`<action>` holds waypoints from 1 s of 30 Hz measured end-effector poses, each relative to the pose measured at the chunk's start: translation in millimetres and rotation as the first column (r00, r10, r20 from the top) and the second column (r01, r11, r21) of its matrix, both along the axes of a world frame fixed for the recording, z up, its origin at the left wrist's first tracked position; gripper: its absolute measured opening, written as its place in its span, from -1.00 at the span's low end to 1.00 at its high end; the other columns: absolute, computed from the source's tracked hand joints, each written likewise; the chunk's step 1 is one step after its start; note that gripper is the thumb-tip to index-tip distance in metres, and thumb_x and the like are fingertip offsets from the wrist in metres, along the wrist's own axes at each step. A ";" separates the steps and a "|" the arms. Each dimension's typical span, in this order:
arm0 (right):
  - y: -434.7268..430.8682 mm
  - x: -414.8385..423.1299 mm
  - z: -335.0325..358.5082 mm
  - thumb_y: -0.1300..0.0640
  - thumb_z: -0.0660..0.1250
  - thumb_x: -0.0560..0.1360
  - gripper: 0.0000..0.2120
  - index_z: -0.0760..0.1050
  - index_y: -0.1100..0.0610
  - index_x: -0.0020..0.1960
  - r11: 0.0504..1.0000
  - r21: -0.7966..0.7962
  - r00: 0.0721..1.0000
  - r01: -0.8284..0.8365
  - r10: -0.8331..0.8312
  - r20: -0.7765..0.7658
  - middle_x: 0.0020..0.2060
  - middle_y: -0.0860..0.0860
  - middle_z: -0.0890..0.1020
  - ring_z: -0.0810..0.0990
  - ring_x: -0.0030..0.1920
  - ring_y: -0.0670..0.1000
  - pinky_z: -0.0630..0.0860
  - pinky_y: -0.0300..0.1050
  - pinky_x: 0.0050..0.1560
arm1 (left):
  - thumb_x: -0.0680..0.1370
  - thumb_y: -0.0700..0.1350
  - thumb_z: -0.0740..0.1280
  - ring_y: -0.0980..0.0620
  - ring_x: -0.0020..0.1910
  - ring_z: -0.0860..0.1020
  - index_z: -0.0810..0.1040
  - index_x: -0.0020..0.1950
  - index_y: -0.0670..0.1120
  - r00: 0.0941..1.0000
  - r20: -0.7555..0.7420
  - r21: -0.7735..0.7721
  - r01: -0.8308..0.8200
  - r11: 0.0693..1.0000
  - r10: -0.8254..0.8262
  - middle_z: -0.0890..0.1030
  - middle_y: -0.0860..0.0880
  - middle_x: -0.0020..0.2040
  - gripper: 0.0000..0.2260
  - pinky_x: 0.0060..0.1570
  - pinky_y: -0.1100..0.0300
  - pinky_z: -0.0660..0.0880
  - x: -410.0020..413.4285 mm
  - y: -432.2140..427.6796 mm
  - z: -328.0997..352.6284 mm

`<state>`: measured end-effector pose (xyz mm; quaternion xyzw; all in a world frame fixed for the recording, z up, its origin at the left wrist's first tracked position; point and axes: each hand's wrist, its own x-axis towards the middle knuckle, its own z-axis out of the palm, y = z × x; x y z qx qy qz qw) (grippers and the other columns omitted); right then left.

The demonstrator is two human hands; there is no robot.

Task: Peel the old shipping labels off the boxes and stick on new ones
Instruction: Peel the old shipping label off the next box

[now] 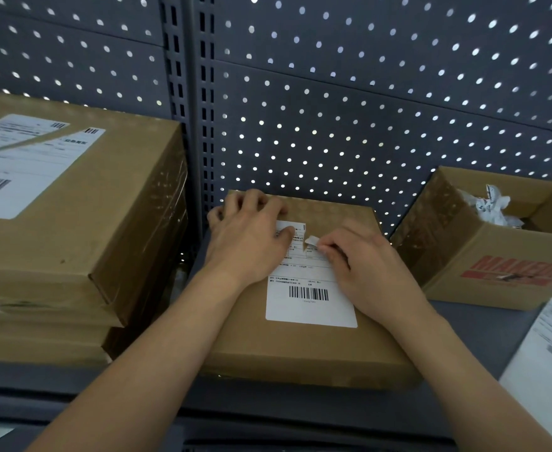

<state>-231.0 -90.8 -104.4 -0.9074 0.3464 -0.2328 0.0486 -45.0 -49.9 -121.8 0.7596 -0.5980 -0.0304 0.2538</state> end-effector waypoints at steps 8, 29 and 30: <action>-0.6 -1.4 -0.3 0.12 0.26 0.58 -0.82 0.61 0.15 -0.09 0.985 -0.146 0.996 -0.089 0.089 -0.012 -0.19 -0.03 0.55 0.49 -0.25 -0.01 0.44 -0.12 -0.25 | 0.58 0.16 0.20 -0.05 0.38 0.17 0.41 0.28 0.16 1.000 -0.003 -0.006 0.003 1.000 -0.003 0.35 0.08 0.33 -0.71 0.33 -0.10 0.12 -0.5 0.0 -0.3; 15.9 -4.6 -3.3 0.18 0.22 0.59 -0.75 0.61 0.26 -0.12 0.923 -0.261 0.959 -0.284 0.279 -0.057 -0.23 0.09 0.55 0.54 -0.24 0.12 0.53 0.09 -0.37 | 0.58 0.16 0.23 -0.05 0.40 0.15 0.44 0.28 0.18 0.999 -0.047 -0.005 0.011 1.000 -0.011 0.36 0.09 0.35 -0.72 0.36 -0.09 0.08 0.9 0.8 1.1; 16.4 -4.6 -3.0 0.18 0.21 0.60 -0.75 0.61 0.26 -0.12 0.921 -0.264 0.958 -0.285 0.280 -0.058 -0.23 0.09 0.55 0.54 -0.24 0.11 0.53 0.08 -0.38 | 0.58 0.16 0.22 -0.05 0.40 0.15 0.43 0.29 0.18 0.999 -0.046 -0.005 0.013 1.000 -0.013 0.36 0.08 0.35 -0.72 0.36 -0.10 0.08 1.0 1.0 1.1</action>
